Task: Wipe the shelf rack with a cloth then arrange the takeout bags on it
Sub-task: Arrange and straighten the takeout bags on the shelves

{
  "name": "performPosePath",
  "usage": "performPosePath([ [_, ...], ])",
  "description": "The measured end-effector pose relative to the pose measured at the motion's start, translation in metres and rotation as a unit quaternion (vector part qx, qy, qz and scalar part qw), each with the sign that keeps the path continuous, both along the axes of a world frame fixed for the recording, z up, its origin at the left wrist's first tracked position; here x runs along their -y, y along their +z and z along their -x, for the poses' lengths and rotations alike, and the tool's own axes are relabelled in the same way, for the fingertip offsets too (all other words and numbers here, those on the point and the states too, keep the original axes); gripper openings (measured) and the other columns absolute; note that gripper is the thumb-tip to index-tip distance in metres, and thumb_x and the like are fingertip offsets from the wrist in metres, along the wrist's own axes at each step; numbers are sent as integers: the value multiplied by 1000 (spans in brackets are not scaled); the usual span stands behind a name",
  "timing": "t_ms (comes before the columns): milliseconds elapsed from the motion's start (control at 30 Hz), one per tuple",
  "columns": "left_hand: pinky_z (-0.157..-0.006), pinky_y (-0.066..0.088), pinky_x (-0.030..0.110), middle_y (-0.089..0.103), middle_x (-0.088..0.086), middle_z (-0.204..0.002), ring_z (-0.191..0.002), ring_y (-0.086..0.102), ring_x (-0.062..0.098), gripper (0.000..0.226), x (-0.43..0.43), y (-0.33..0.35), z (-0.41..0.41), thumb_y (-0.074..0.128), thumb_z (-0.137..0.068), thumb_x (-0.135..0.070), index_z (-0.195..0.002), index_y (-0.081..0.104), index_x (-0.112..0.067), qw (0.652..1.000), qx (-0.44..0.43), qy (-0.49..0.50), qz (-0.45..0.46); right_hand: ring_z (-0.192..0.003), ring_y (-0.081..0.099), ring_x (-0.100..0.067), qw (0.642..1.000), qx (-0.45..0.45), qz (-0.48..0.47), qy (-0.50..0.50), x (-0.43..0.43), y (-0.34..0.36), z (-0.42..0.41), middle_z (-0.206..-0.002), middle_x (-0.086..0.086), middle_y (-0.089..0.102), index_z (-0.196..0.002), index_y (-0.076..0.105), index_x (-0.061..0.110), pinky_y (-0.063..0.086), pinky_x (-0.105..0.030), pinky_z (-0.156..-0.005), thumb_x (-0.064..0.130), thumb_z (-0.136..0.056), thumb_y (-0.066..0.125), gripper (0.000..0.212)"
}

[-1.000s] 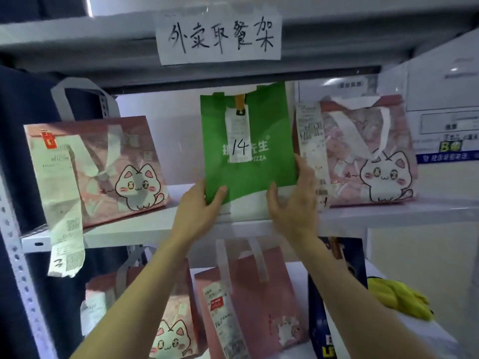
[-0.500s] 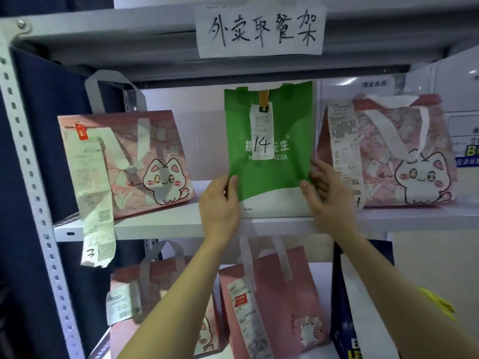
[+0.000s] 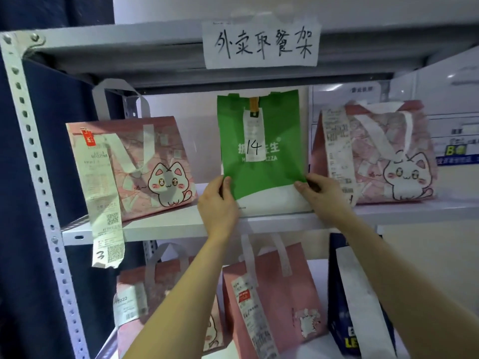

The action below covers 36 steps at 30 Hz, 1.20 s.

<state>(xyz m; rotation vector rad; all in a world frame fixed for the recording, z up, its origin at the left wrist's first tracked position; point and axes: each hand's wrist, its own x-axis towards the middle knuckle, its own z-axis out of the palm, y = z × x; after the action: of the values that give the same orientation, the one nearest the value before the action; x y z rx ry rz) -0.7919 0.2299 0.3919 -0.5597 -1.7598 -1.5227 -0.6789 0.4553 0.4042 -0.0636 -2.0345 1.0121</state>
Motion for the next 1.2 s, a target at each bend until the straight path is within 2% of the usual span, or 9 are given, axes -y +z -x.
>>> performPosePath([
  [233,-80,55,39,76,-2,-97,-88,68,23,27,9,4,0,59,-111,-30,-117,80,-14,998,54,-6,9,-93,71,-20,999,46,6,-17,4,5,-9,-97,-1,78,-108,79,16,55,-31,-82,30,-102,68,19],
  [367,-63,38,31,66,-6,-79,-78,61,23,26,20,-5,-26,59,-111,-31,-98,76,-15,998,54,-10,-5,-98,69,-18,998,65,-10,10,8,4,-16,-103,2,76,-112,75,19,54,-32,-82,34,-104,62,22],
  [467,-67,46,40,65,-6,-76,-74,58,22,26,33,-9,-59,60,-109,-36,-92,72,-20,998,50,-6,-27,-86,64,-3,997,54,-4,48,28,2,-29,-94,12,69,-109,70,22,45,-19,-68,53,-104,57,34],
  [567,-88,60,47,77,0,-97,-95,71,30,18,48,-14,-109,61,-108,-39,-99,75,-32,997,36,-20,-67,-65,51,-8,997,-17,33,65,43,-1,-54,-71,11,56,-79,58,28,38,-27,-62,46,-108,53,35],
  [667,-94,60,34,78,-5,-107,-105,72,16,17,54,-29,-175,60,-111,-31,-111,76,-26,992,30,-34,-121,-60,49,-4,994,-57,33,82,51,-10,-102,-69,10,58,-77,58,33,36,-23,-56,35,-110,54,33],
  [833,-87,56,19,74,-7,-103,-92,66,1,25,41,-79,-263,61,-111,-29,-119,74,-10,984,66,-1,-164,-85,65,-10,990,-51,44,125,43,-62,-182,-96,1,73,-111,71,12,53,-26,-73,24,-109,56,20],
  [967,-78,48,7,72,-17,-91,-83,61,-9,16,1,-131,-325,59,-111,-22,-108,73,-14,981,105,7,-160,-72,55,-12,991,-61,68,94,13,-131,-247,-80,4,63,-92,61,14,45,-31,-62,20,-109,54,19],
  [1100,-87,54,23,78,-15,-102,-97,70,9,14,-59,-188,-354,64,-109,-27,-107,77,-22,973,198,-30,-115,-66,52,-15,993,-15,117,23,-45,-201,-299,-74,0,61,-85,57,12,43,-38,-59,21,-109,55,26],
  [1200,-84,56,23,77,-10,-102,-96,71,10,14,-115,-222,-363,64,-108,-22,-105,75,-29,968,231,-83,-62,-68,58,-2,988,27,151,-30,-92,-237,-333,-77,11,65,-93,64,23,42,-18,-56,21,-109,55,19],
])
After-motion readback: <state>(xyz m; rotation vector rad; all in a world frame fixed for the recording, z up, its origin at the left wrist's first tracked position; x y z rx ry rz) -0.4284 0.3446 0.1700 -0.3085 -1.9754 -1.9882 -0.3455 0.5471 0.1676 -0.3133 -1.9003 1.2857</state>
